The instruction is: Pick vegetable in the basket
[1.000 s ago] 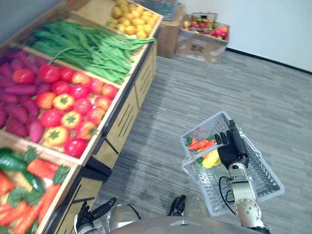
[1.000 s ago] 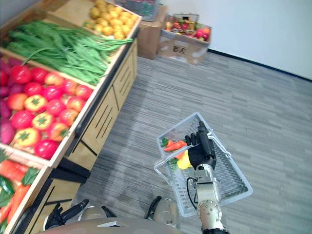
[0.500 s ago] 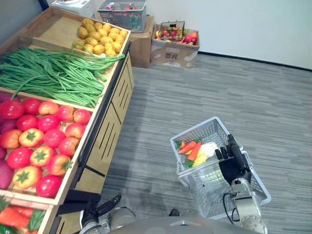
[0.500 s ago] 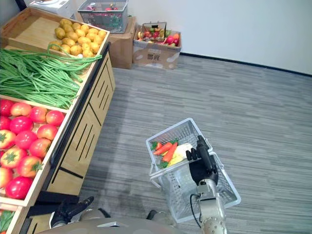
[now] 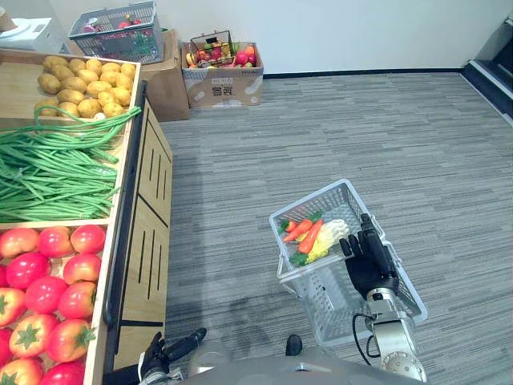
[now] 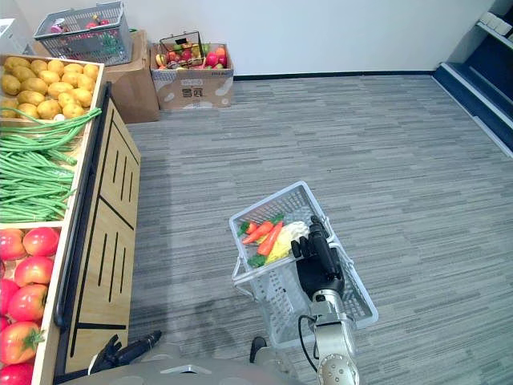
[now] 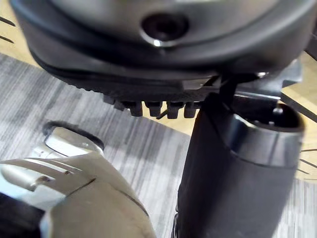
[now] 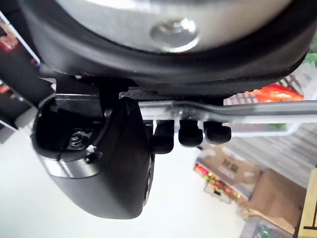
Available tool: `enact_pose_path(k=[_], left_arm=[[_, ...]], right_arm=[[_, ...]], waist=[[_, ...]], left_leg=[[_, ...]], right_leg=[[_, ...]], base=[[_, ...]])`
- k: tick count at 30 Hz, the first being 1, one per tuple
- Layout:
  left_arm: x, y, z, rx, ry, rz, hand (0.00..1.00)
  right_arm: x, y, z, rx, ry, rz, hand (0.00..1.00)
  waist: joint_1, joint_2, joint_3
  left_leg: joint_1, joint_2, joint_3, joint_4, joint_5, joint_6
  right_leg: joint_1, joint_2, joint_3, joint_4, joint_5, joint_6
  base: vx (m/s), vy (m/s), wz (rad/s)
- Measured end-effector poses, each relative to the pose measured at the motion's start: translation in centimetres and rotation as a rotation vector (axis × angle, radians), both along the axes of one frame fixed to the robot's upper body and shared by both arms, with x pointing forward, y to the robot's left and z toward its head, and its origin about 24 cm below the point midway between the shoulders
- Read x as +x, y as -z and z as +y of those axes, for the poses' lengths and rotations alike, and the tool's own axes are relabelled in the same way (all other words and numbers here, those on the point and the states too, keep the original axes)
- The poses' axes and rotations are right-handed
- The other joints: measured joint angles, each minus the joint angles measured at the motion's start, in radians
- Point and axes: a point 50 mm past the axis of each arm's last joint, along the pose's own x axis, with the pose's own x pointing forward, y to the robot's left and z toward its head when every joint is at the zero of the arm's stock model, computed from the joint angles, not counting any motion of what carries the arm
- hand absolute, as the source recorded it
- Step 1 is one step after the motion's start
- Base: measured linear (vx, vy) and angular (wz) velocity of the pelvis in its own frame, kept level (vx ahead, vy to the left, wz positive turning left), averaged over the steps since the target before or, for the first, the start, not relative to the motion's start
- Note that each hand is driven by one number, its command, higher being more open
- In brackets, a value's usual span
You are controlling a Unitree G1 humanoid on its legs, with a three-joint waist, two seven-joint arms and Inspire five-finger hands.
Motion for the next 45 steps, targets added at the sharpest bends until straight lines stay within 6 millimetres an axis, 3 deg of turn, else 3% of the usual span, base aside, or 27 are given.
enact_pose_path(k=[3,10,20,24,25,27,28,30,31,35,45], left_arm=[[1.1,-0.1,-0.2,0.001,0.029,-0.025,1.0],[1.5,-0.3,-0.1,0.009,0.065,-0.031,1.0],[1.5,-0.5,0.8,0.035,0.087,-0.026,1.0],[1.6,-0.5,0.7,0.032,0.087,-0.029,1.0],[1.6,-0.4,0.6,0.029,0.088,-0.03,1.0],[1.6,-0.4,0.6,0.029,0.096,-0.029,1.0],[1.6,-0.5,0.7,0.034,0.105,-0.028,1.0],[1.4,-0.5,1.1,0.044,0.106,-0.021,1.0],[1.3,-0.5,1.1,0.044,0.105,-0.018,1.0],[0.9,-0.4,1.0,0.039,0.088,-0.006,1.0],[0.9,-0.2,0.6,0.023,0.08,-0.007,1.0]], right_arm=[[0.1,0.0,0.0,-0.004,-0.003,-0.001,0.0],[1.0,0.3,1.2,0.01,-0.05,0.003,0.0],[0.9,1.8,3.4,0.033,-0.13,0.071,0.0],[0.9,1.8,3.4,0.032,-0.131,0.077,0.0],[0.9,1.8,3.3,0.032,-0.126,0.078,0.0],[0.5,2.0,3.0,0.033,-0.109,0.09,0.0],[0.0,2.3,2.8,0.037,-0.093,0.105,0.0],[-0.4,2.6,3.0,0.051,-0.083,0.12,0.0],[-0.2,2.4,3.2,0.045,-0.088,0.111,0.0],[-0.3,2.7,3.2,0.025,-0.094,0.124,0.0],[-0.6,3.3,3.4,0.03,-0.101,0.153,0.0]], waist=[[-0.004,0.002,-0.001],[0.009,-0.003,-0.002],[0.028,-0.047,-0.011],[0.037,-0.045,-0.01],[0.032,-0.044,-0.009],[0.015,-0.047,-0.009],[0.002,-0.056,-0.013],[0.02,-0.074,-0.022],[0.021,-0.08,-0.027],[0.021,-0.061,-0.025],[0.036,-0.063,-0.035]], left_leg=[[-0.001,-0.015,-0.022,-0.067,0.026,-0.007],[-0.006,-0.032,0.005,-0.123,0.04,-0.006],[-0.021,-0.046,0.023,-0.109,0.031,-0.009],[-0.041,-0.052,-0.012,-0.055,0.006,-0.005],[-0.054,-0.064,-0.05,-0.043,0.002,0.001],[-0.068,-0.088,-0.105,-0.026,0.003,0.011],[-0.076,-0.107,-0.147,-0.014,0.005,0.013],[-0.083,-0.121,-0.16,-0.007,0.003,0.009],[-0.097,-0.12,-0.171,0.007,0.0,0.005],[-0.12,-0.111,-0.211,-0.004,0.012,-0.004],[-0.068,-0.113,-0.248,-0.1,0.049,-0.005]], right_leg=[[-0.005,-0.009,-0.019,-0.045,0.032,0.0],[-0.032,-0.012,0.032,-0.128,0.112,0.003],[-0.067,-0.016,0.097,-0.146,0.169,0.012],[-0.063,-0.021,0.085,-0.121,0.161,0.013],[-0.083,-0.028,0.082,-0.062,0.129,0.02],[-0.128,-0.038,0.157,0.082,0.048,0.019],[-0.139,-0.038,0.269,0.135,0.015,0.024],[-0.136,-0.051,0.298,0.141,-0.025,0.057],[-0.129,-0.052,0.288,0.118,-0.027,0.065],[-0.101,-0.051,0.235,0.049,-0.003,0.069],[-0.014,-0.067,0.171,-0.063,0.026,0.066]], base=[[0.0,0.026,0.17],[-0.05,0.05,-0.22],[-0.1,0.035,-0.17],[-0.08,0.047,0.14],[-0.05,0.079,0.54],[-0.01,0.113,0.85],[0.03,0.122,0.93],[0.02,0.037,0.49],[-0.01,-0.047,0.25],[0.0,-0.034,0.29],[0.07,-0.008,0.14]])
